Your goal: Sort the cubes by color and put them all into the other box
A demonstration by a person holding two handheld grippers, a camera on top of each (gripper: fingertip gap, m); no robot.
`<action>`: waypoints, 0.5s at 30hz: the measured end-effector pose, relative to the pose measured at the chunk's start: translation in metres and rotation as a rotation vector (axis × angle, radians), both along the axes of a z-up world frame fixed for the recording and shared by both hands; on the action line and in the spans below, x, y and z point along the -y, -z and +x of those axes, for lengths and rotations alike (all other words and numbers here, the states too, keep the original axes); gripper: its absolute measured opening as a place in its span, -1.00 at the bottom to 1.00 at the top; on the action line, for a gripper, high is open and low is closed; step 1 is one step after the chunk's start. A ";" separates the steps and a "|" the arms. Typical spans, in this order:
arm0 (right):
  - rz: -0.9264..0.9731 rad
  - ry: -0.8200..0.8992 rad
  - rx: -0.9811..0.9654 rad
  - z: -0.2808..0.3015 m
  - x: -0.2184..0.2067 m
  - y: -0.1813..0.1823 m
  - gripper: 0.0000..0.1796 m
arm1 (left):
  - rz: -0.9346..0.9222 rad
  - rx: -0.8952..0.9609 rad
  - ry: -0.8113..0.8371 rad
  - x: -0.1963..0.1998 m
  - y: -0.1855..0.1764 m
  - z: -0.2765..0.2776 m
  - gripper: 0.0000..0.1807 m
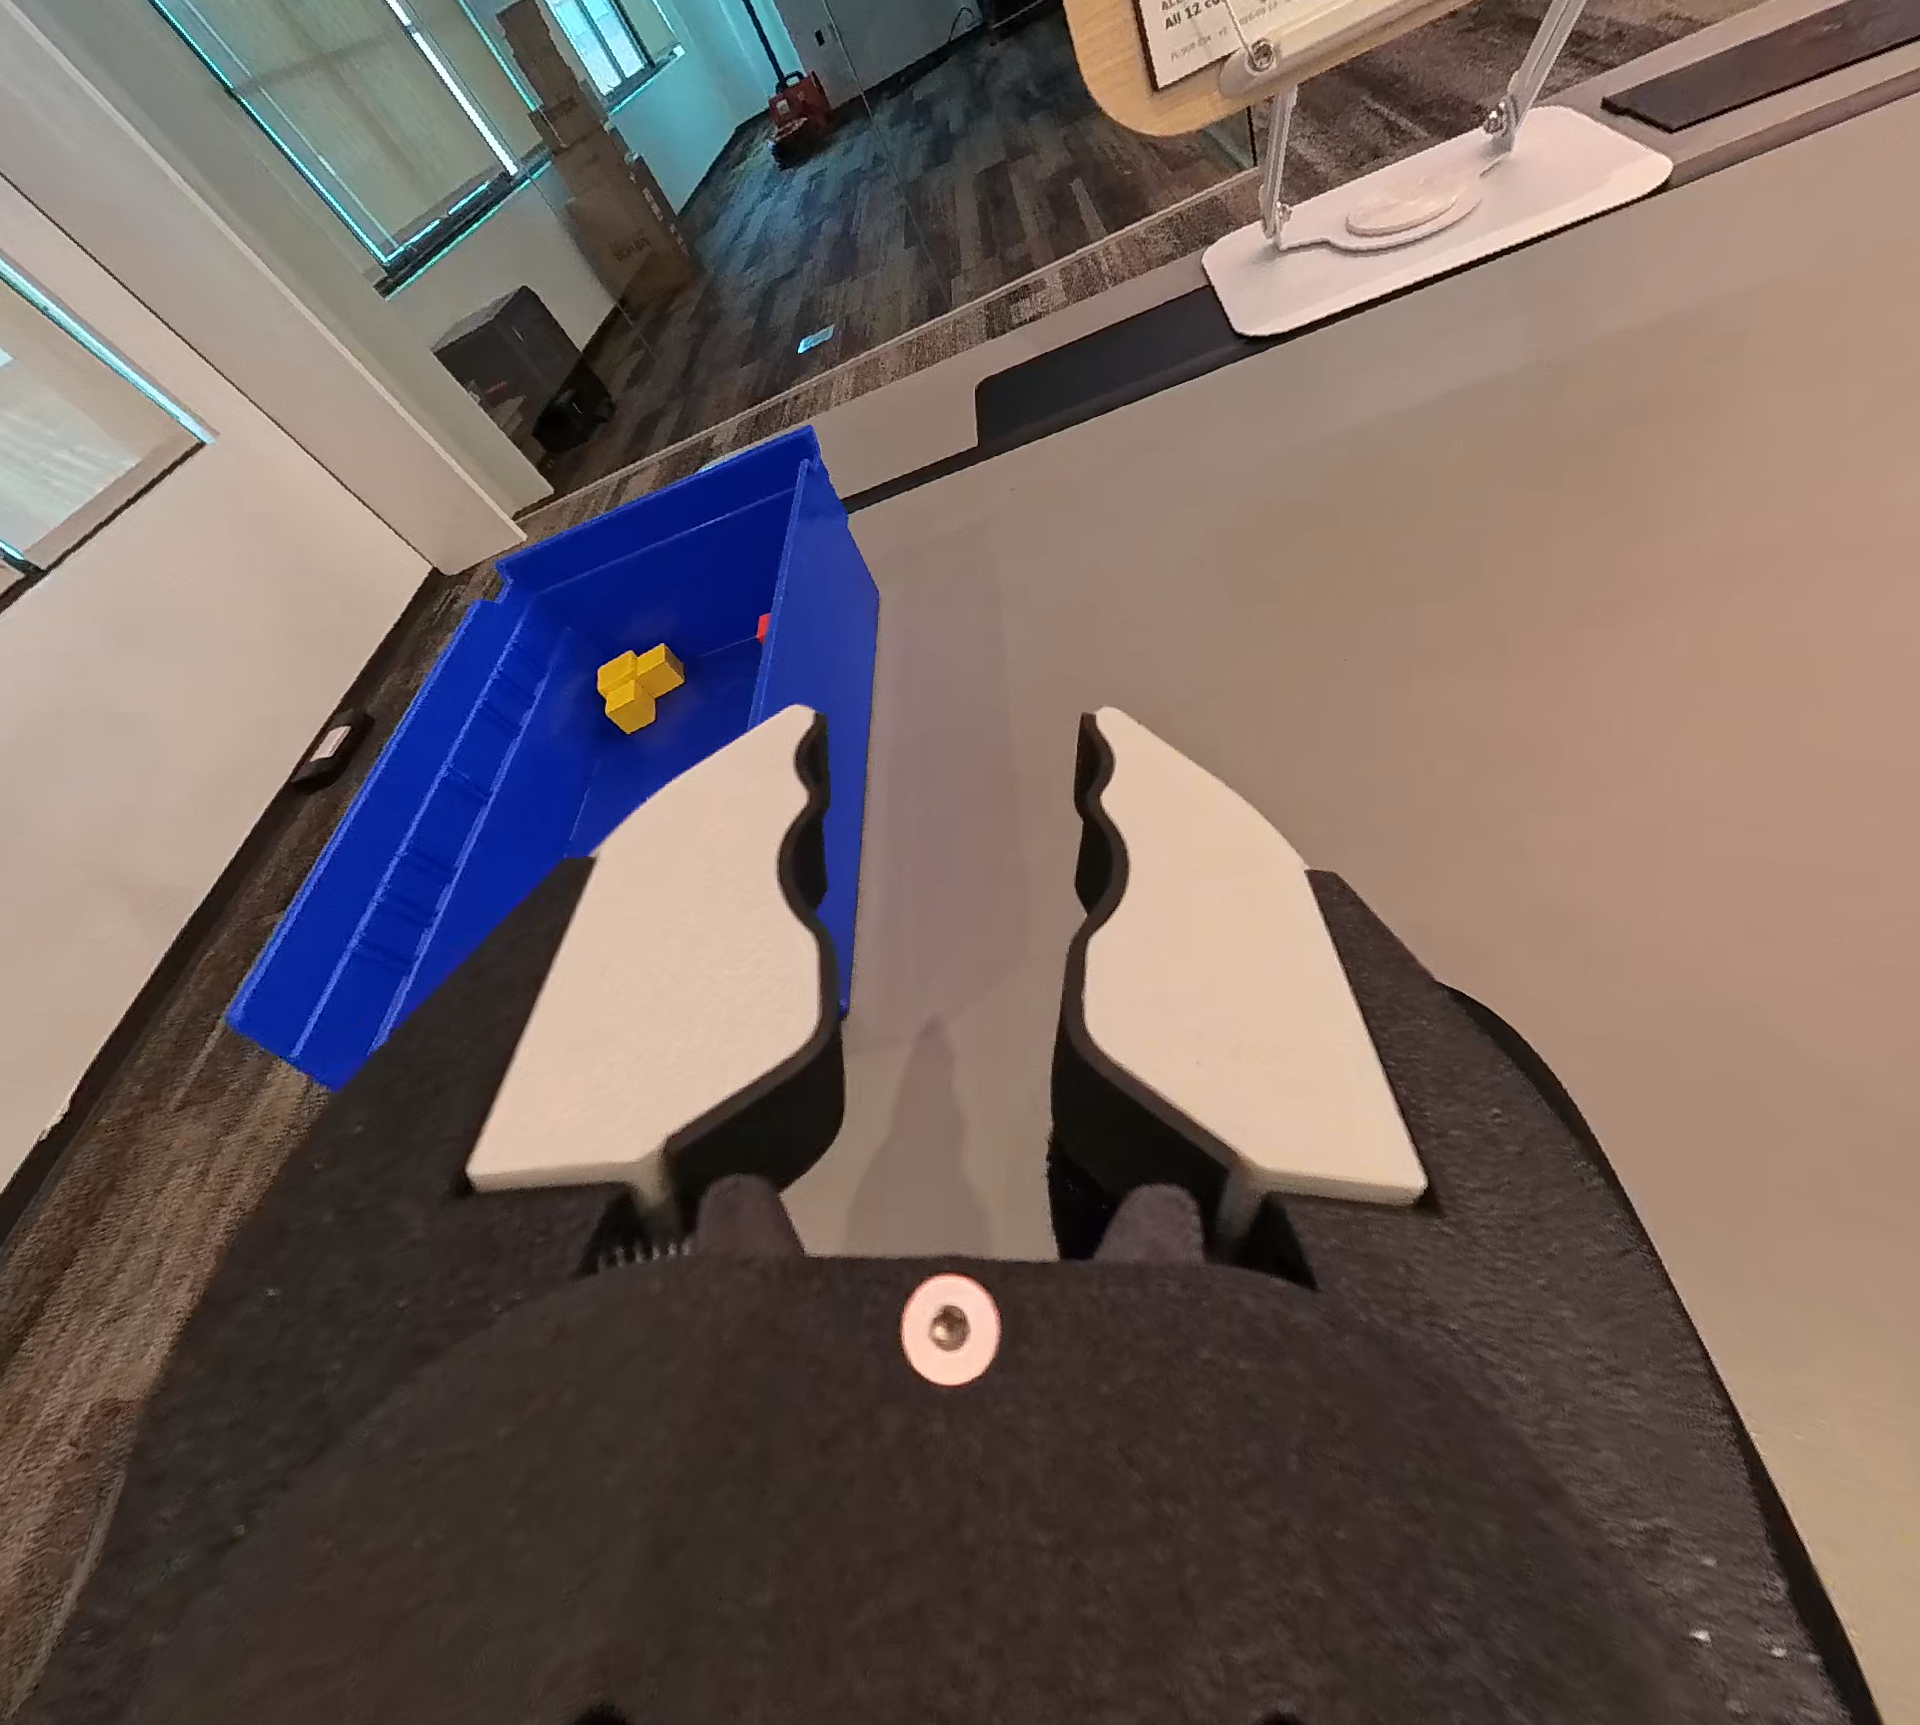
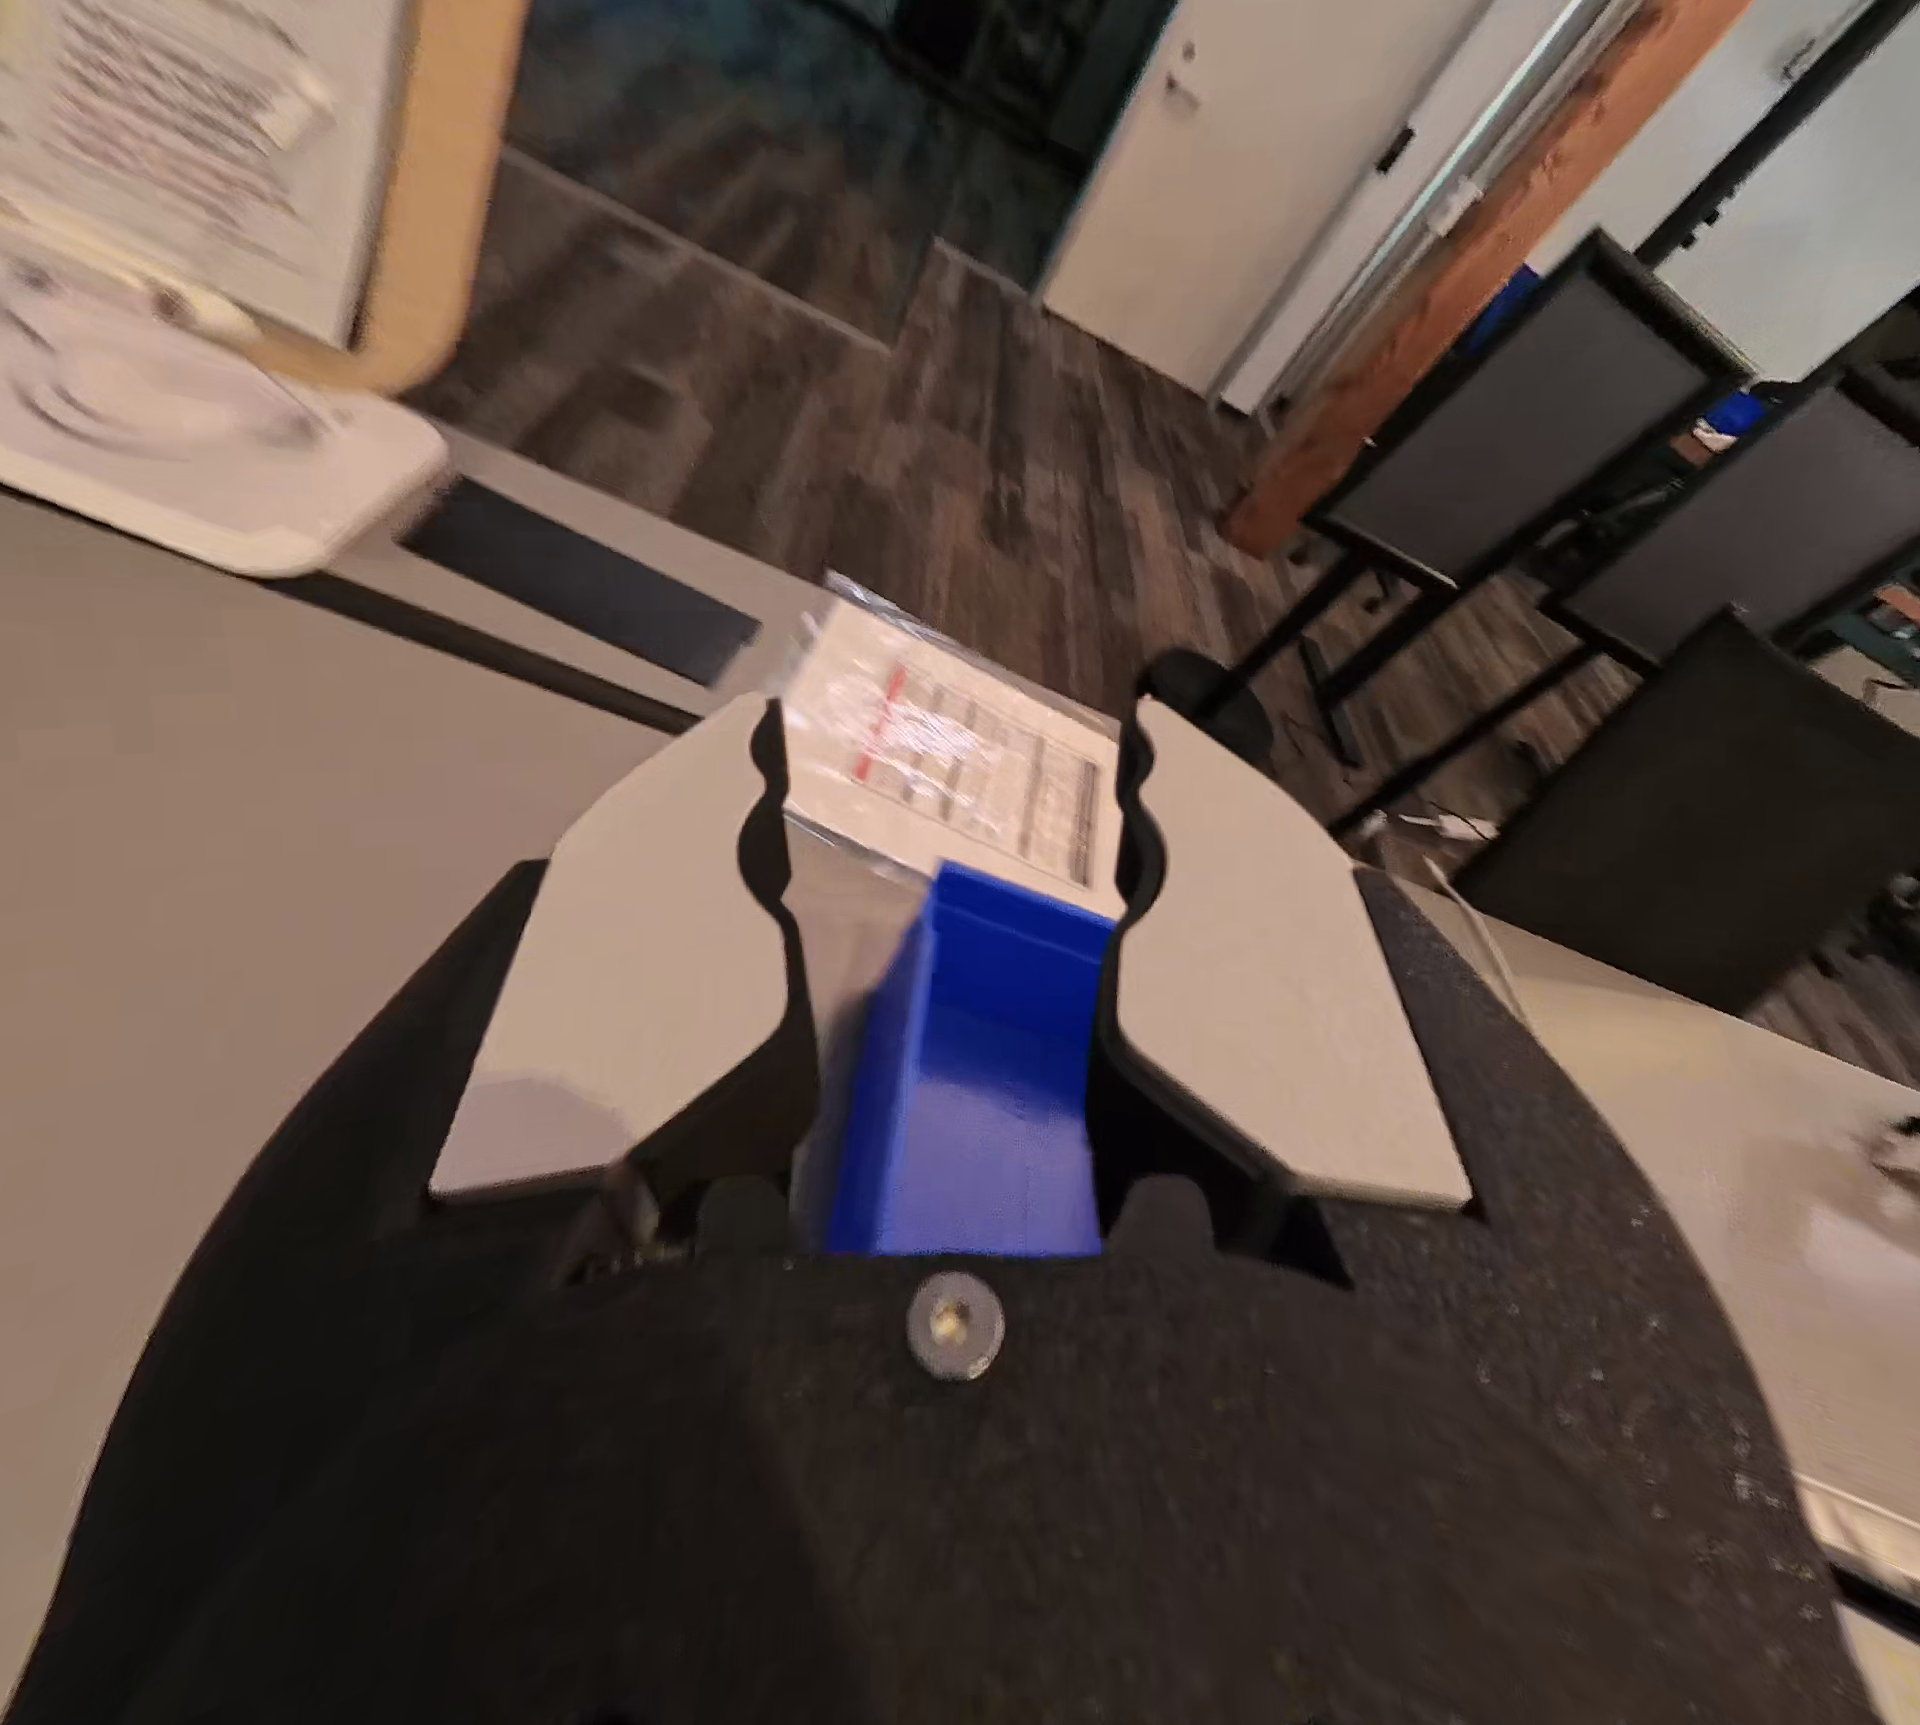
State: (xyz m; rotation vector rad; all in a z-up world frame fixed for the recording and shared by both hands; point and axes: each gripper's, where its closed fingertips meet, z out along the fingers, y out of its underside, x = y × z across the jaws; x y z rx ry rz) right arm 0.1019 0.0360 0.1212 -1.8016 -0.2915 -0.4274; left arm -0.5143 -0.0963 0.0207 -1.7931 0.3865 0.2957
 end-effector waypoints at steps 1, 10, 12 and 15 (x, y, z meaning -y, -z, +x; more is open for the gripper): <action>0.037 -0.023 -0.036 -0.015 0.000 -0.004 -0.28 | -0.001 0.005 0.000 0.000 0.000 0.000 -0.50; 0.267 -0.047 -0.034 -0.092 -0.002 -0.041 -0.10 | -0.010 0.019 -0.011 -0.005 0.005 -0.004 -0.49; 0.249 -0.073 -0.063 -0.105 -0.007 -0.046 -0.13 | -0.011 0.016 -0.035 -0.008 0.006 -0.009 -0.49; 0.223 -0.032 -0.081 -0.105 -0.008 -0.038 -0.12 | -0.005 0.018 -0.076 -0.013 0.008 -0.016 -0.47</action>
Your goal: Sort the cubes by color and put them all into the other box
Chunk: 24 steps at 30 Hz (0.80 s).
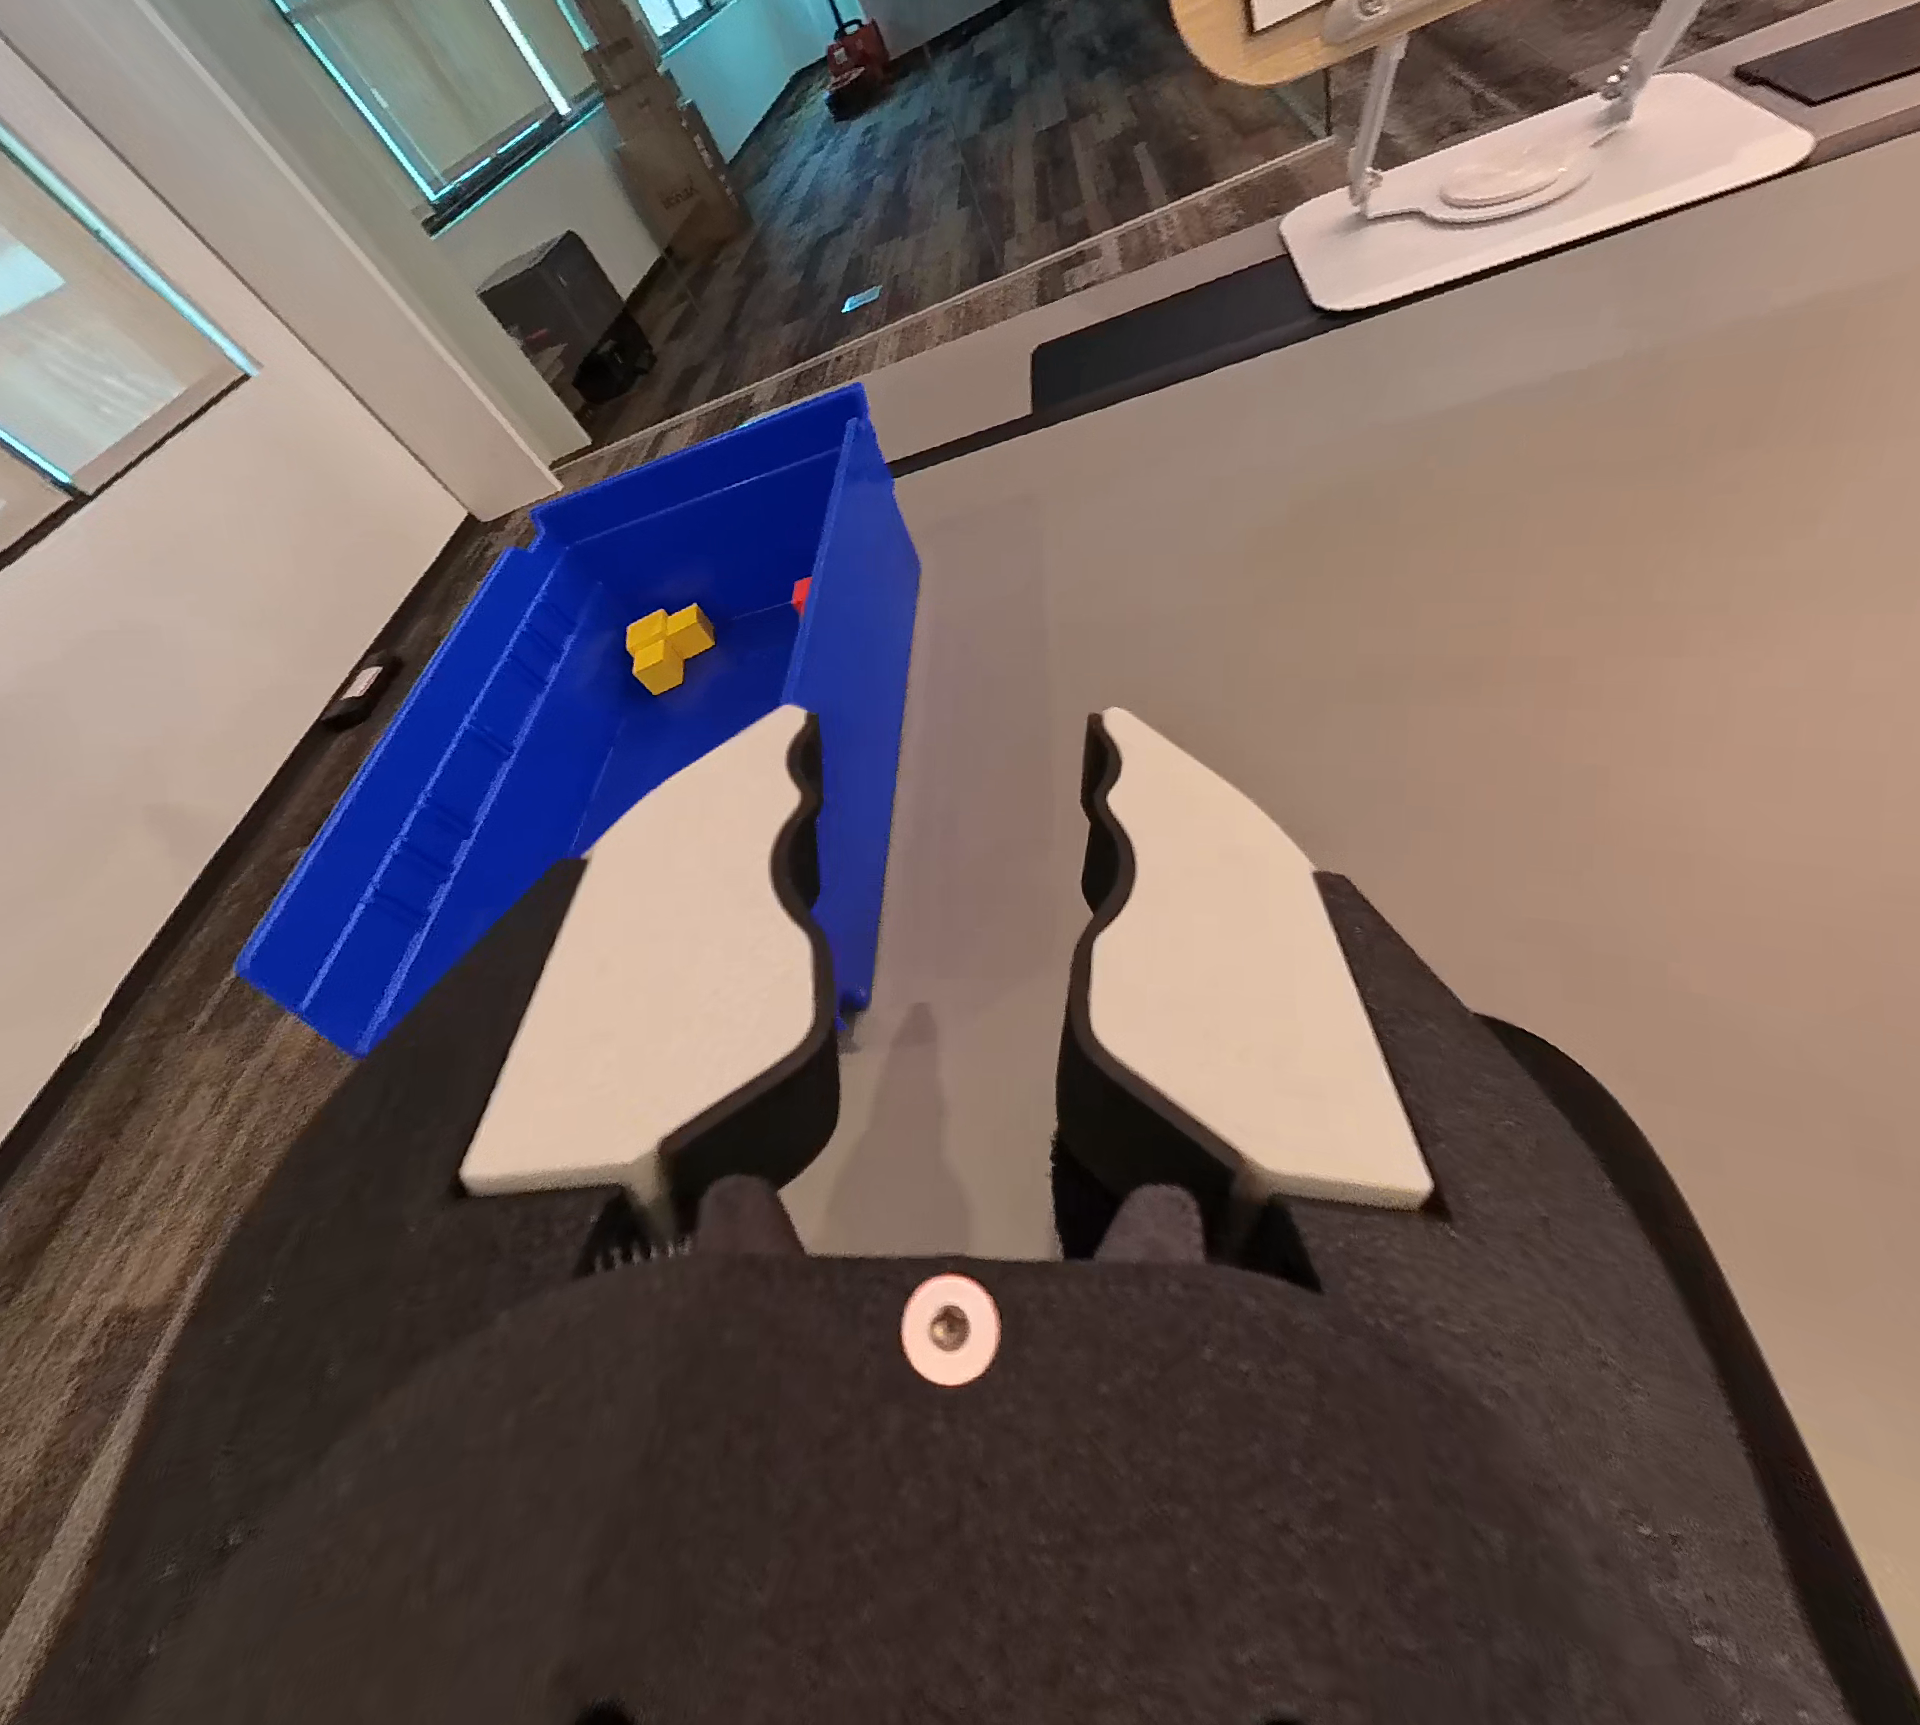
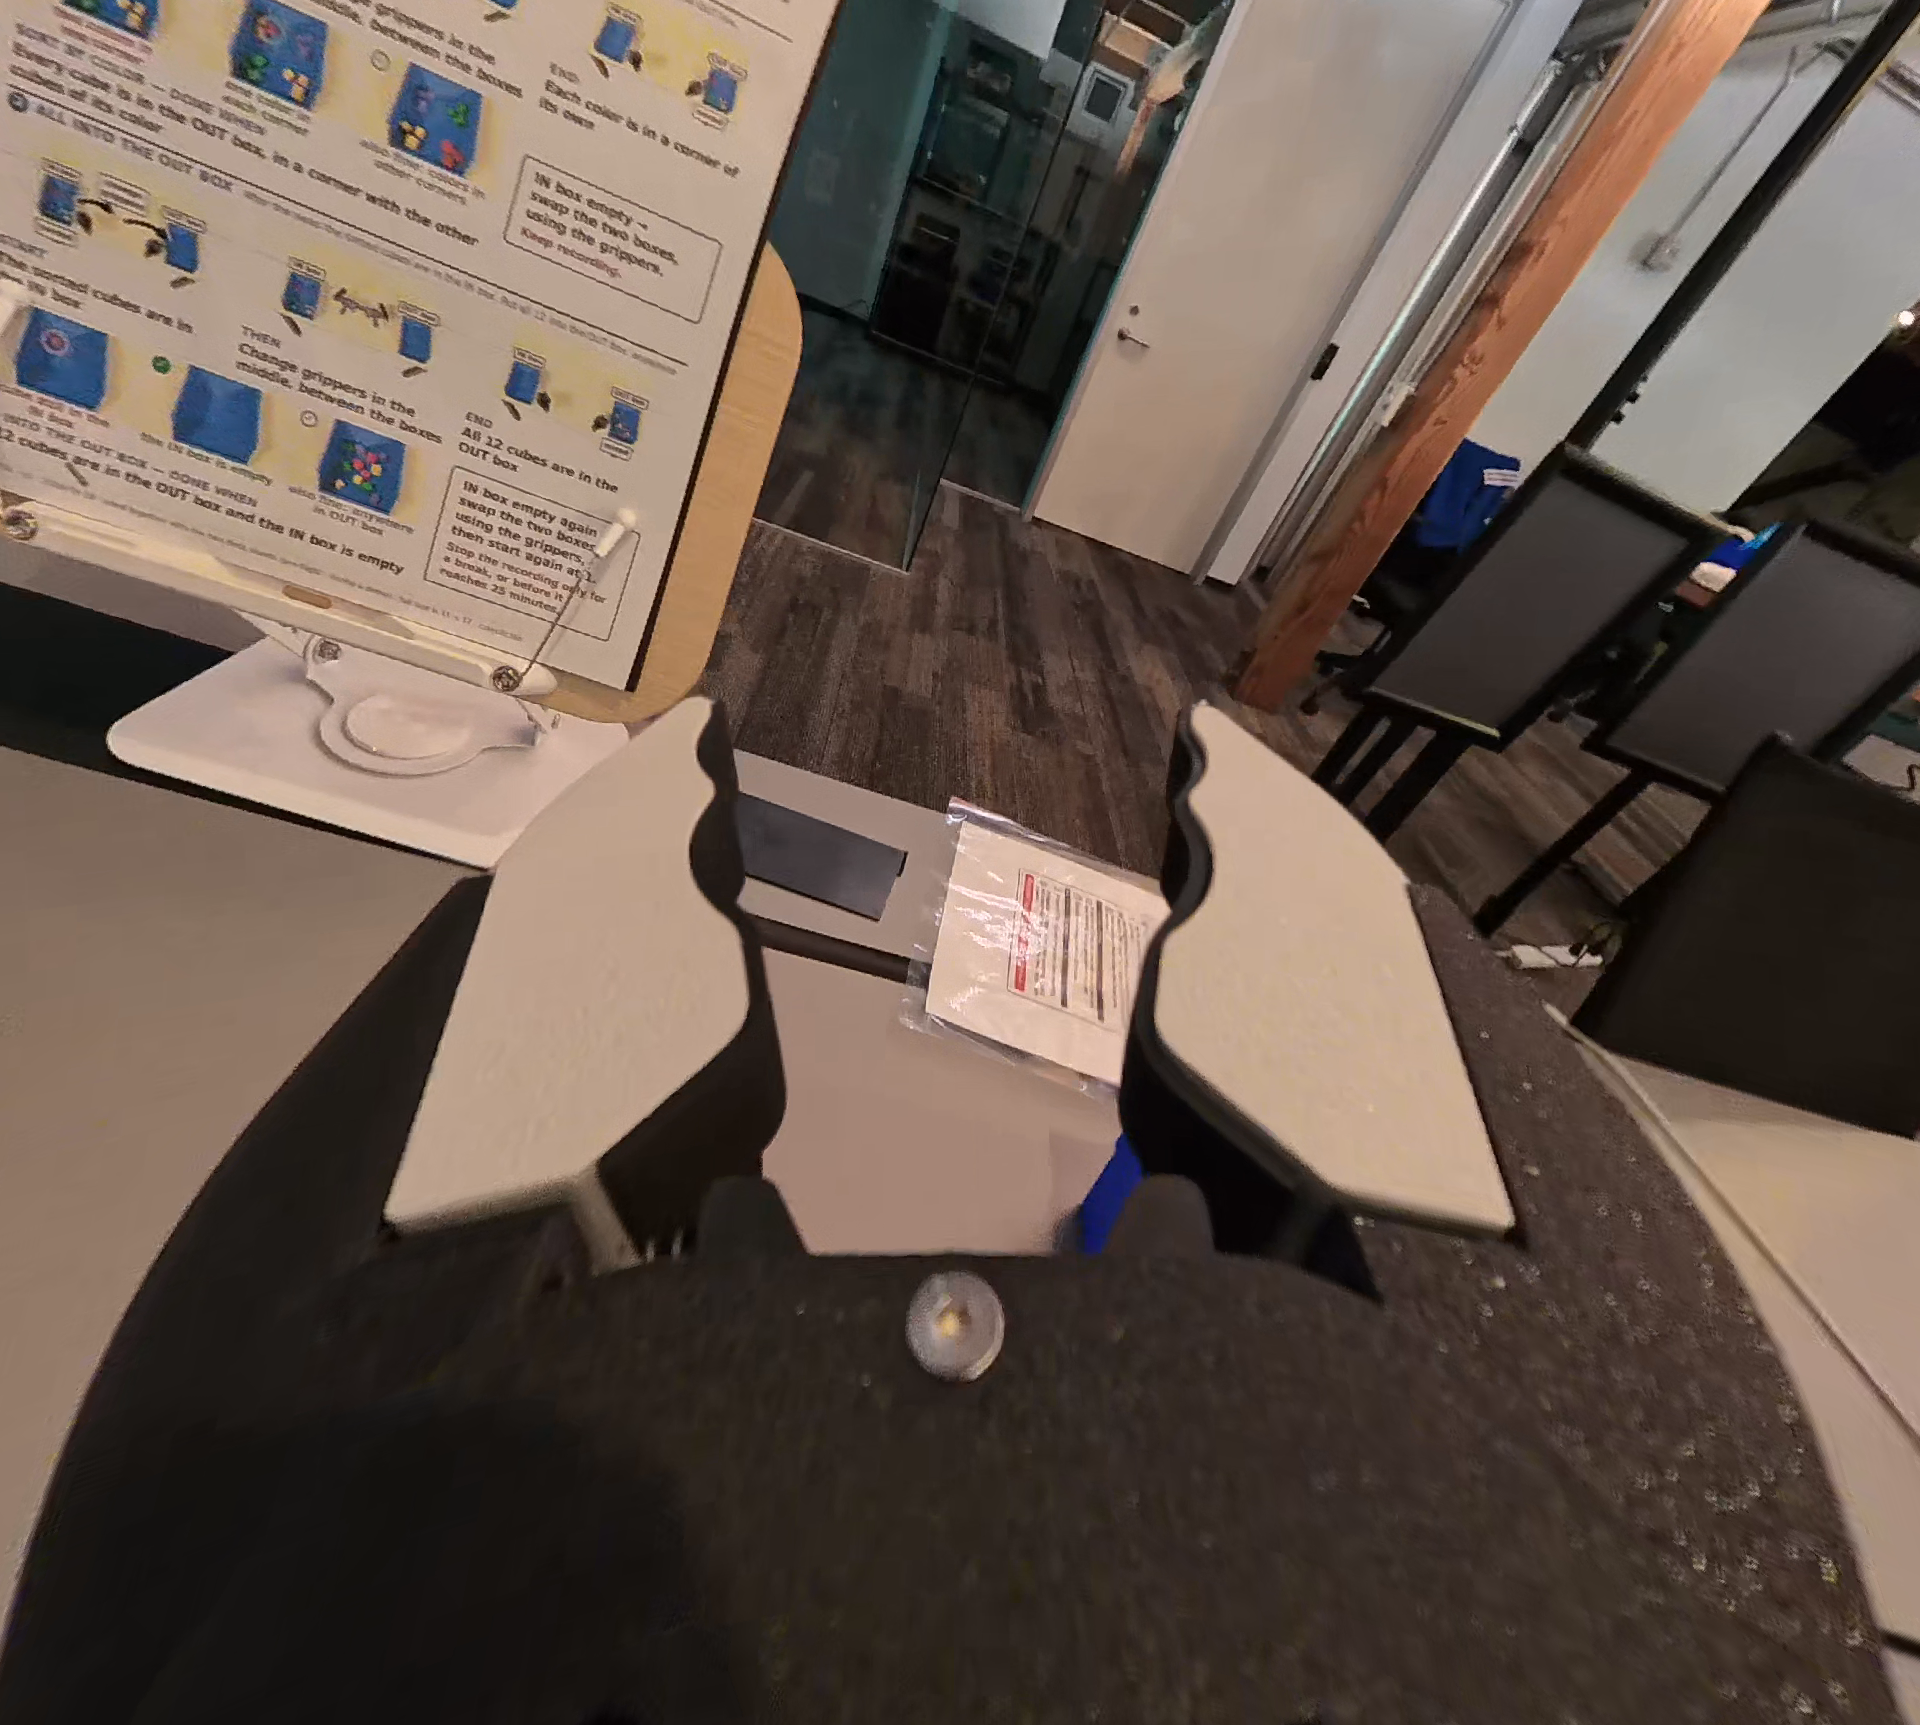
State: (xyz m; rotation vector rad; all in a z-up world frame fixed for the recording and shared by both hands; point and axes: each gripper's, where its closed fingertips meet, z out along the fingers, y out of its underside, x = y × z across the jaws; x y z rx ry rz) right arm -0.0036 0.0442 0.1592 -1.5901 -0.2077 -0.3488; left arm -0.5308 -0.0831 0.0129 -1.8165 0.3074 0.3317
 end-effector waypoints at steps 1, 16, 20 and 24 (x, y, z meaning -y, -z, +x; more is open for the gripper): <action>0.001 0.005 -0.030 0.001 0.001 0.006 -0.12 | 0.005 0.000 -0.016 -0.001 0.000 -0.003 -0.46; -0.029 0.025 -0.106 0.013 -0.018 0.043 -0.16 | 0.003 -0.010 -0.234 -0.043 0.013 -0.058 -0.34; -0.044 0.010 -0.116 0.012 -0.020 0.045 -0.16 | -0.024 -0.008 -0.279 -0.049 0.025 -0.066 -0.32; -0.071 0.004 -0.119 0.014 -0.022 0.051 -0.15 | -0.063 -0.030 -0.325 -0.055 0.038 -0.081 -0.32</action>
